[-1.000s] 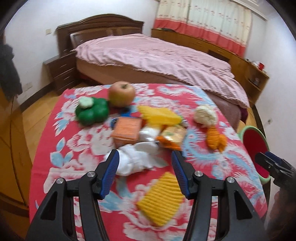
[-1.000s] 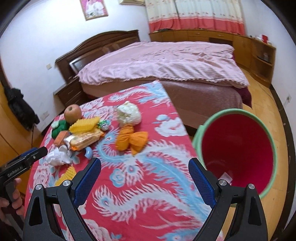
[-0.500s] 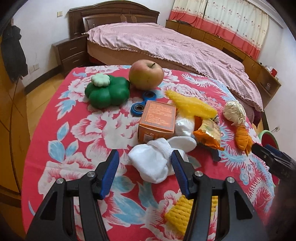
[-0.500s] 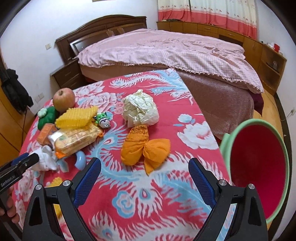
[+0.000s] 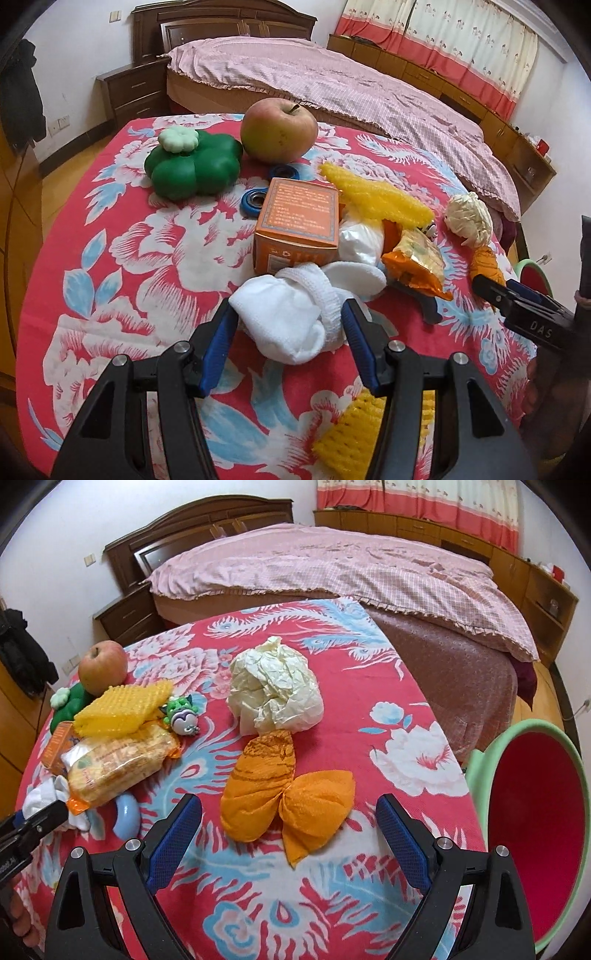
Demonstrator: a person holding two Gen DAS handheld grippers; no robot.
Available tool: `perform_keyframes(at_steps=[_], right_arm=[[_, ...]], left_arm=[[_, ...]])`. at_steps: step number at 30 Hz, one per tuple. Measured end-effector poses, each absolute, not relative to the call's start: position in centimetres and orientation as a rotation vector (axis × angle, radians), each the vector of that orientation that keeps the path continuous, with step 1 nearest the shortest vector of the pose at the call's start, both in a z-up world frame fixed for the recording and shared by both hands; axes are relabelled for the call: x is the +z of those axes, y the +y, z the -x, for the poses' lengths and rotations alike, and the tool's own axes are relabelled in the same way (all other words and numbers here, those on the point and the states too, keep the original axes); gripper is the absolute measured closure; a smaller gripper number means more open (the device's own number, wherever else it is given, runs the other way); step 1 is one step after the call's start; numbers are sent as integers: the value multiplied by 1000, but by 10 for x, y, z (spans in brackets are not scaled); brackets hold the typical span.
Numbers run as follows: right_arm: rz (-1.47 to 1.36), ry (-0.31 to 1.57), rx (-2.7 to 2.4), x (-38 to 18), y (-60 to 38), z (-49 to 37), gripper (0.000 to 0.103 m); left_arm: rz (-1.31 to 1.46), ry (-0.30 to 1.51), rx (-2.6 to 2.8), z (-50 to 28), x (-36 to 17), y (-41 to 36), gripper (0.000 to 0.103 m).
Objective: Collect trash
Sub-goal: 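Grasp the white sock with the left tool while the right tool grasps the orange cloth, then carry the orange cloth over the bucket and open the right tool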
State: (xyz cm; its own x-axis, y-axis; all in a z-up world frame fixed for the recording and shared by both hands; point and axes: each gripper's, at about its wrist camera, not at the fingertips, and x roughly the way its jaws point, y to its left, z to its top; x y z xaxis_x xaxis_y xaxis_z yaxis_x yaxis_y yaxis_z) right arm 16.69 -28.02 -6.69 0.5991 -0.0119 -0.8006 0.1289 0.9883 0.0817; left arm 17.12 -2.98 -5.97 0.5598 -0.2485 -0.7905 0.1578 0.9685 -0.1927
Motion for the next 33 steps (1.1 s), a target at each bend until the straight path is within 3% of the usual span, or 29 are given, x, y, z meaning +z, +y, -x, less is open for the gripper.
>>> perform_keyframes(at_steps=[4,9,12,18,33], right_arm=[[-122,909,-93,-67,-280,-168,15],[-89,882,-120,-66,-282,-164,55],[-92,887,-113,-65,-283,-162,68],[-121,894,-64,-62,-282,-149,75],[-101,789,39,-17,-258,-95,76]], left_arm=[[115,948,-247,-171,-61,-29,47],[132,956,-257,-172,-60,-29,59],[129,939,-275,-167,-57,-29,65],[136,919,-299,-156,-48,-29,68],[125,820,-340,-119,-7,-30,69]])
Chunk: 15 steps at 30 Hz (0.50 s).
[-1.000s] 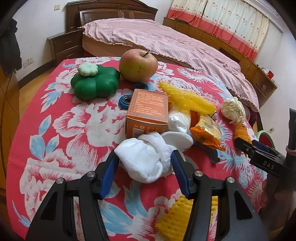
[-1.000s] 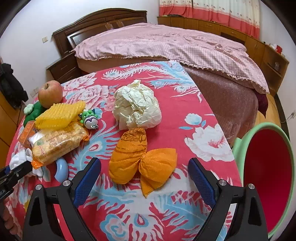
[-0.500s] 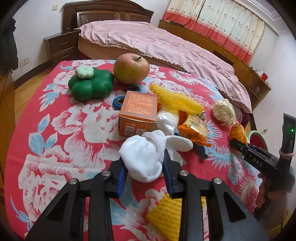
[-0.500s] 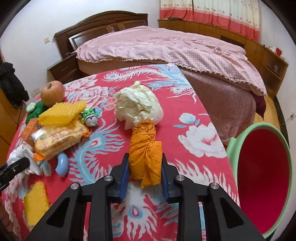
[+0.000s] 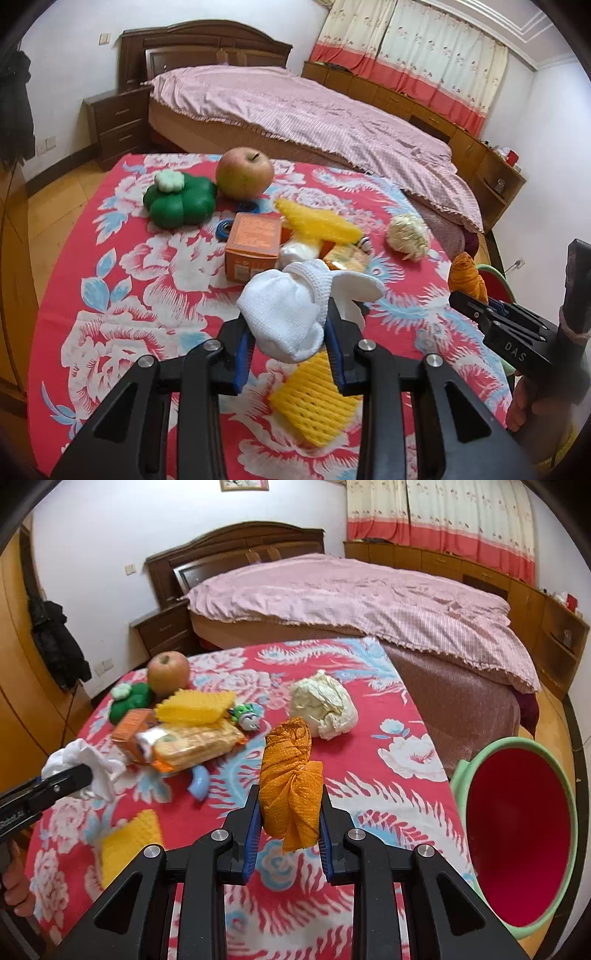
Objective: Collect trash
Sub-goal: 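Carry the orange cloth over the bucket and open the right tool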
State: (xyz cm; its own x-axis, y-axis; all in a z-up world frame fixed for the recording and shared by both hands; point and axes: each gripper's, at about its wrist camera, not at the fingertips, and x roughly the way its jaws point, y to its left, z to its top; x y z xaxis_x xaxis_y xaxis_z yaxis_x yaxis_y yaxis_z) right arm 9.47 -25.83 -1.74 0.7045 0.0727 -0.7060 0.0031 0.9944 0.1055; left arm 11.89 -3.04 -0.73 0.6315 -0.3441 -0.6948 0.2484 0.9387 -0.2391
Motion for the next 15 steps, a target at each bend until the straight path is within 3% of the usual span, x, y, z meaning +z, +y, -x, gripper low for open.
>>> perform_keyframes(at_steps=[15], right_arm=[[-154,654,17,37,-283,-41,76]], left_arm=[[61,748,-448,-91,31,-68,69]])
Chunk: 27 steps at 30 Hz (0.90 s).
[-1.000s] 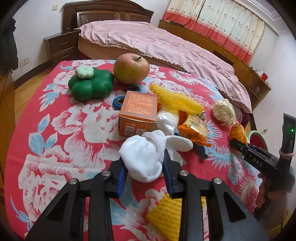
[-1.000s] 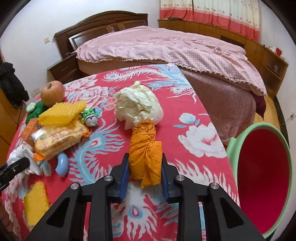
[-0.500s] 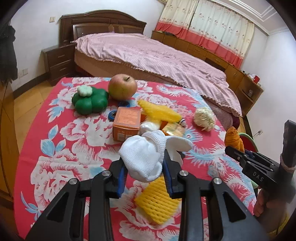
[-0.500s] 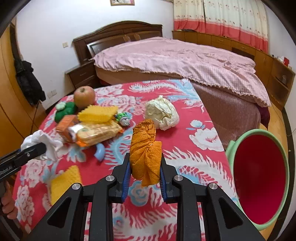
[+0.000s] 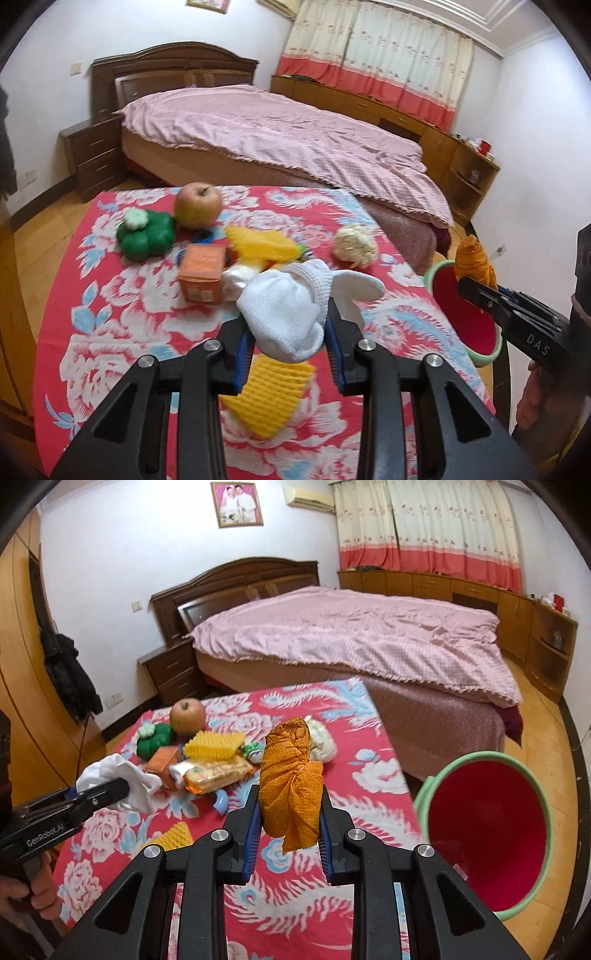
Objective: Collect trash
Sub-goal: 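Carry the orange cloth over the bucket and open the right tool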
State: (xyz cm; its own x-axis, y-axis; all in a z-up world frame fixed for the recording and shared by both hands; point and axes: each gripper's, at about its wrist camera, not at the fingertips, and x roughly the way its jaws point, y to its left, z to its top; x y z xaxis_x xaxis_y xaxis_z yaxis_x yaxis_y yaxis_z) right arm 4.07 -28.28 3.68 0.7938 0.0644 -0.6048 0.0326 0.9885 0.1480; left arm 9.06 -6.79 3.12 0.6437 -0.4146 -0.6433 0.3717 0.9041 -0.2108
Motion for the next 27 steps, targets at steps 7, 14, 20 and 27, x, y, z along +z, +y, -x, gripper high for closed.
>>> perform_keyframes(at_steps=[7,14,20,27], right_arm=[[-190,608,-32,49,-314,-20,76],[-219,608,-116,47,-353,-2,76],[-266,637,-179,32,-385,10,76],[-311,685,-241,9,-417,15,76]], left_arm=[[16,751,-524,-87,47,-108,69],[-26,754,-603,-85,50,-157,69],[-58,768,-668,-84,44,-201,69],[-97,809,-721,-88,28,-245,69]])
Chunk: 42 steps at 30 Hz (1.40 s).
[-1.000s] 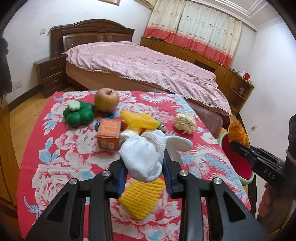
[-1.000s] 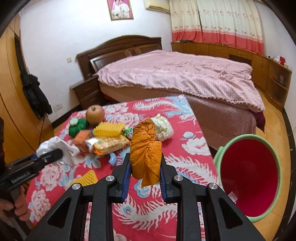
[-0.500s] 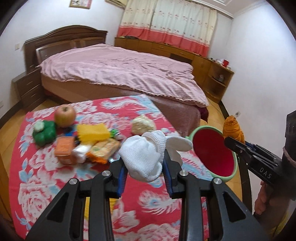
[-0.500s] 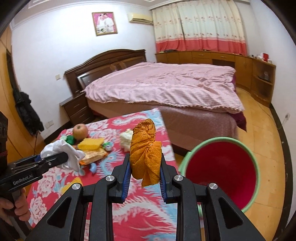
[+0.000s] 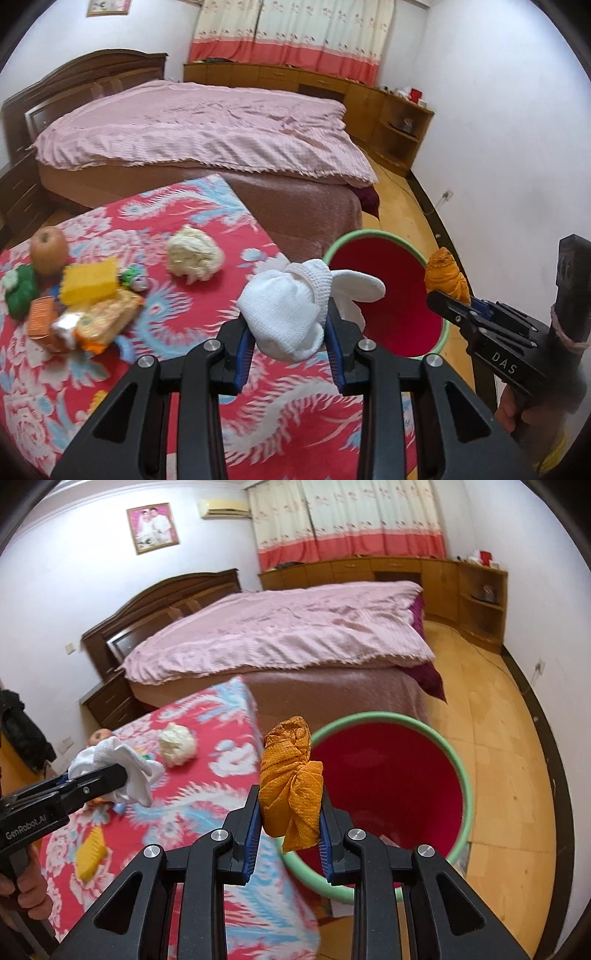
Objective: Collect trash
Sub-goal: 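Carry the orange cloth over the bucket and open the right tool, then drop the white sock into the bucket by opening the left tool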
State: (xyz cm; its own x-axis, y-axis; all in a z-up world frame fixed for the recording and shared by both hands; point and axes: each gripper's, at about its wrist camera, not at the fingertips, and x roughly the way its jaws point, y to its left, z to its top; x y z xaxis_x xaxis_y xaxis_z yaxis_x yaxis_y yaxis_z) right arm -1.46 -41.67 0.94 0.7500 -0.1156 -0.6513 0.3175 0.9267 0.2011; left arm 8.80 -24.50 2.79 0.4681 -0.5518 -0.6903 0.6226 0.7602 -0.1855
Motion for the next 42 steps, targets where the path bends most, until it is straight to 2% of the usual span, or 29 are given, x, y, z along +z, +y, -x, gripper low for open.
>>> perform_keyframes(at_steps=[8,15,24,33,39,40,42], right_arm=[[-364,748,-297,-19,-450,13,73],[-389,783,-333,-38,-468,10,66],[-420,782,-356,-44,-482,15,44],[-451,737,-401,-36,-495,32,39],[-472,709,-434,-29,-500,46,39],[-472,707,-435,-28,-500,47,39],[-473,703,-439,-26,-500,49,39]], left_arm=[[-145,839,-760,-93,9,-288,69],[-167,874,-788,-101,-8,-314,69],[-183,910,-810,-106,-23,-334,69],[-210,905,-838,-97,-25,-348,68],[-212,863,-864,-89,-16,-353,51],[-212,856,-862,-88,-15,-353,45],[-212,848,-860,-88,-12,-353,42]])
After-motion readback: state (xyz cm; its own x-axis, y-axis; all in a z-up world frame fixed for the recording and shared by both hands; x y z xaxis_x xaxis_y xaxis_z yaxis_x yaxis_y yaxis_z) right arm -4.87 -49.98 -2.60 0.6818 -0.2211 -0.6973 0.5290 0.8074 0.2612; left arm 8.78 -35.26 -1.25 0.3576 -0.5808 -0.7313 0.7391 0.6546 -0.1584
